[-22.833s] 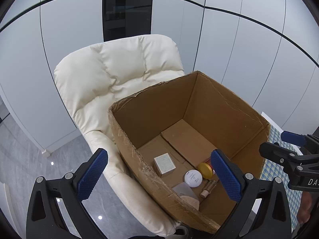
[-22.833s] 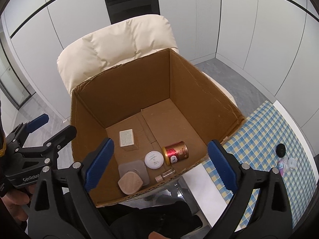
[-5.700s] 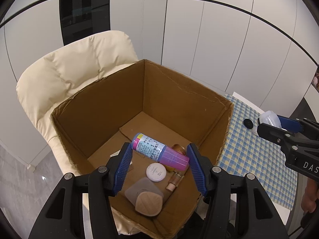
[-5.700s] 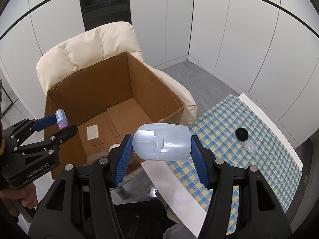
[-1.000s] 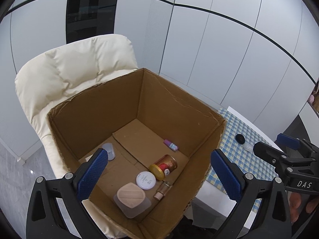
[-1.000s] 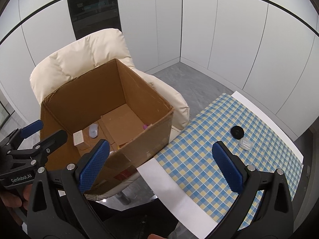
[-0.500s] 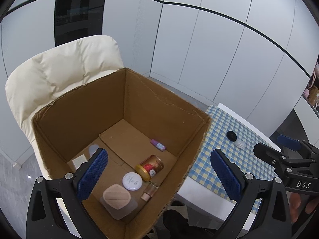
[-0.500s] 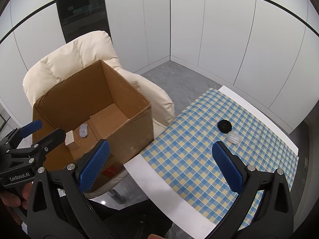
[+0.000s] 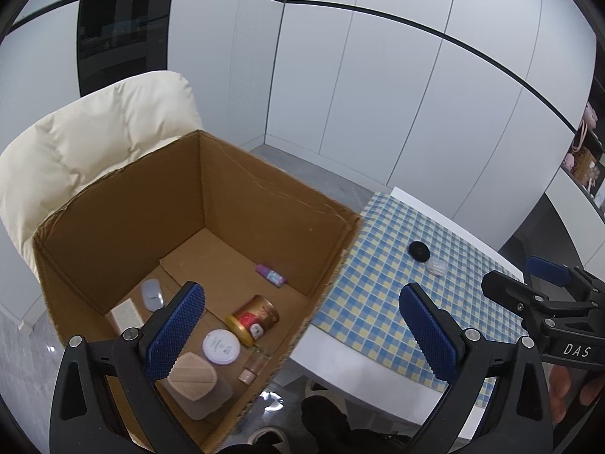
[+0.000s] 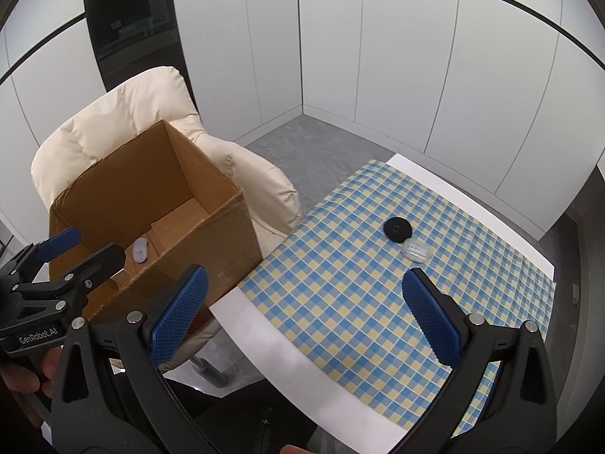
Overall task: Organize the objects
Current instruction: 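Withdraw both open tools up and away from the cardboard box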
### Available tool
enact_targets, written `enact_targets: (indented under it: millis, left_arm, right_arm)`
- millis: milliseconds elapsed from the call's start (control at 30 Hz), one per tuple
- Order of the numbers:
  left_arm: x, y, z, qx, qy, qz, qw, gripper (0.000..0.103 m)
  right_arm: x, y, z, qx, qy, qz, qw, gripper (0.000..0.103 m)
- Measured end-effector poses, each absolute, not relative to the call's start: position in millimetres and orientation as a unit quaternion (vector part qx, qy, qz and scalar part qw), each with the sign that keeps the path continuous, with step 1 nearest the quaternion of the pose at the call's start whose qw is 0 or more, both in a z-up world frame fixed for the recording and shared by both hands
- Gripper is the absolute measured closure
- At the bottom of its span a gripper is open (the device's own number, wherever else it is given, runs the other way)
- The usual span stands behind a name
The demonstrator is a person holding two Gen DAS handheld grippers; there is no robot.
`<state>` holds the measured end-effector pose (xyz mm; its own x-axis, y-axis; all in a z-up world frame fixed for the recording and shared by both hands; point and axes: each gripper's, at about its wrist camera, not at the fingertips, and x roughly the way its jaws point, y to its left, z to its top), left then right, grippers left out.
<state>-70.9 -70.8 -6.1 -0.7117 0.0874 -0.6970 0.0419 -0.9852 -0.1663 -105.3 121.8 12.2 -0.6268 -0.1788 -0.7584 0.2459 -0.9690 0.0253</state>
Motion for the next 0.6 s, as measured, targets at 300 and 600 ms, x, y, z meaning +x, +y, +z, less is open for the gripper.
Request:
enact_targets:
  millis: [300, 600]
  left_arm:
    - [-77, -54, -7, -0.381, -0.078, 0.921, 0.030, 0.000]
    - [-80, -36, -8, -0.383, -0.073, 0.920, 0.044, 0.000]
  right_arm:
    - [-104, 143, 12, 0.417, 0.032, -0.903, 0.101, 0.000]
    - [-101, 164, 11, 0.417, 0.025, -0.904, 0.084, 0.000]
